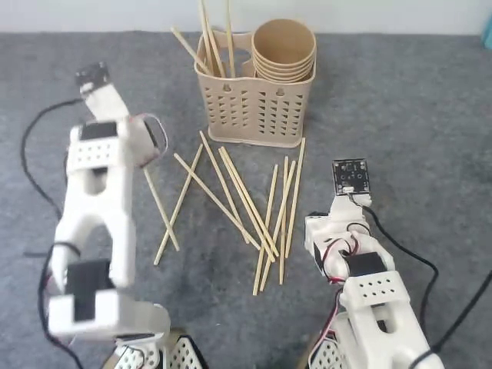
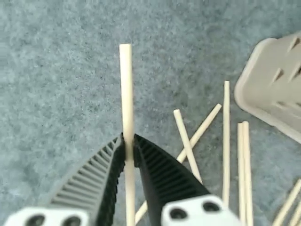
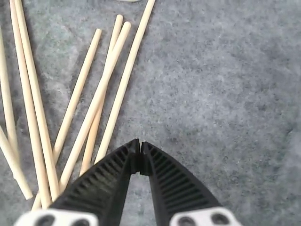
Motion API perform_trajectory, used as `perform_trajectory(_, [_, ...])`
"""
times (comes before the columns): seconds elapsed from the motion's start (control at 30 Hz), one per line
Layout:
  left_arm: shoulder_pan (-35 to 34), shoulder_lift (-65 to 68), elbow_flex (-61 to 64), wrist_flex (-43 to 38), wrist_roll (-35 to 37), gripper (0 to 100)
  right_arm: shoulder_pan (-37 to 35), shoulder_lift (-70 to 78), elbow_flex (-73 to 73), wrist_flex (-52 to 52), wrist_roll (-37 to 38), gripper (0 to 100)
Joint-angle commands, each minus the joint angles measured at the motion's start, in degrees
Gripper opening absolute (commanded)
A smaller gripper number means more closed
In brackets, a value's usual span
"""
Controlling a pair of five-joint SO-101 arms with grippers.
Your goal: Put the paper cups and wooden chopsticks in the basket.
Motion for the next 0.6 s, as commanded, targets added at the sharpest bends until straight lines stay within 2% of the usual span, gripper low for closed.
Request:
perform_trajectory(0.0, [-0.8,-10.0,16.5,-16.5,-2.8,1,-1.6,-1.3,-3.0,-0.7,-1.8,0.6])
perform_trajectory(0.1, [-0.5,-14.1,25.3,-26.1,-3.5,1,-3.6,-1.3,-4.6,-0.7,-1.9,0.7])
perform_trajectory(0.17, [-0.3,-16.7,28.4,-29.1,-5.5,1,-5.0,-1.3,-5.6,-0.7,-2.0,2.4])
perform_trajectory(0.3, [0.2,-18.6,32.1,-33.0,-6.4,1,-6.5,-1.2,-8.3,-1.2,-4.0,12.5])
perform_trajectory(0.43, [0.5,-18.6,33.5,-35.3,-6.4,1,-7.1,1.1,-10.6,-3.1,-6.0,11.0])
perform_trajectory(0.57, [0.2,-18.7,33.5,-35.4,-6.4,1,-6.9,11.2,-13.6,-8.7,-6.0,10.0])
